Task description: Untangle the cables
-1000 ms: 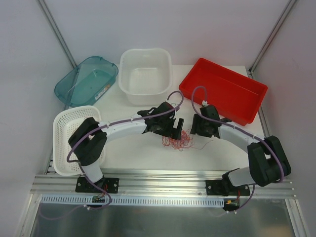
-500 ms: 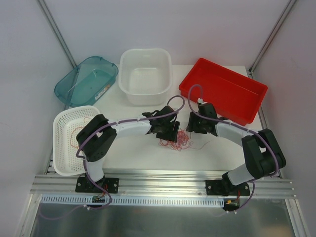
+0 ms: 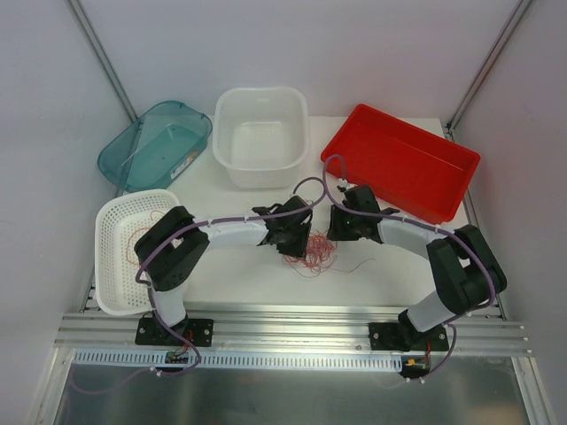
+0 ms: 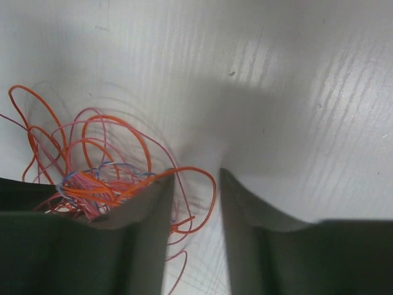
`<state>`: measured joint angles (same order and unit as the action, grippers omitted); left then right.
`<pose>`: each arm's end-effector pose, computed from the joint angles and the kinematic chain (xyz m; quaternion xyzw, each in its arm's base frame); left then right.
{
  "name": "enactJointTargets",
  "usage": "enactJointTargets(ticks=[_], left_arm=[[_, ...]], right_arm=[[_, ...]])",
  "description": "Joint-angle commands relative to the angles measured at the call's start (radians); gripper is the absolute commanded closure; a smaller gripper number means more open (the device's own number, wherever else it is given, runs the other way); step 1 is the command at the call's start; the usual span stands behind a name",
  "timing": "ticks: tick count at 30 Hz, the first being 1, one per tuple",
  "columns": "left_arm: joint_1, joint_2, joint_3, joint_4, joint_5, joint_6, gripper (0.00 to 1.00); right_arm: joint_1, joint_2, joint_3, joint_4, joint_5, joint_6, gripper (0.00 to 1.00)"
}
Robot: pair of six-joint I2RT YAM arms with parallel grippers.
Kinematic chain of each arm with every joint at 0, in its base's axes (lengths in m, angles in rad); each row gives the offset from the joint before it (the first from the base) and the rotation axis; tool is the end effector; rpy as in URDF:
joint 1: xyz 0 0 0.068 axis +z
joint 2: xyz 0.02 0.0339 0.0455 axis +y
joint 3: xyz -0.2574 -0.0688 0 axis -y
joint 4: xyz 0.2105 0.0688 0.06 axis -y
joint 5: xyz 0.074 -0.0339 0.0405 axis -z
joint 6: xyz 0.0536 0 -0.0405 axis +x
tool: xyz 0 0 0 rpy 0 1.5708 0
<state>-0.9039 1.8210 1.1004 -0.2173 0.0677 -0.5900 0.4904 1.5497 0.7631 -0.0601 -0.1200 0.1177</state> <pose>0.2179 -0.2827 0.1663 0.1589 0.9365 -0.2349 0.2064 0.2528 0.1422 0.1689 -0.1938 0.9134 0.1594 0.3205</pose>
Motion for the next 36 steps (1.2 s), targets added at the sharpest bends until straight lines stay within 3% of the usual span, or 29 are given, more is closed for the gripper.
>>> enactJointTargets(ticks=[1,4,8,20,27,36], left_arm=[[-0.004,-0.038,-0.031,-0.01,-0.054,-0.008,0.74],[-0.001,-0.066,-0.053,-0.011,-0.063,-0.016,0.82],[0.029,-0.109,-0.096,-0.025,-0.101,-0.042,0.9],[0.131,-0.23,-0.206,-0.112,-0.18,-0.082,0.95],[0.192,-0.285,-0.241,-0.157,-0.189,-0.082,0.96],[0.206,-0.419,-0.275,-0.163,-0.207,-0.07,0.93]], right_arm=[[0.011,-0.005,0.004,-0.04,-0.026,-0.015,0.69],[0.011,-0.061,0.001,-0.066,0.006,-0.018,0.87],[0.011,-0.189,0.025,-0.174,0.071,-0.035,0.99],[-0.007,-0.551,0.462,-0.607,0.304,-0.113,0.99],[-0.027,-0.628,0.731,-0.682,0.29,-0.164,0.99],[-0.03,-0.645,0.817,-0.695,0.22,-0.147,0.99]])
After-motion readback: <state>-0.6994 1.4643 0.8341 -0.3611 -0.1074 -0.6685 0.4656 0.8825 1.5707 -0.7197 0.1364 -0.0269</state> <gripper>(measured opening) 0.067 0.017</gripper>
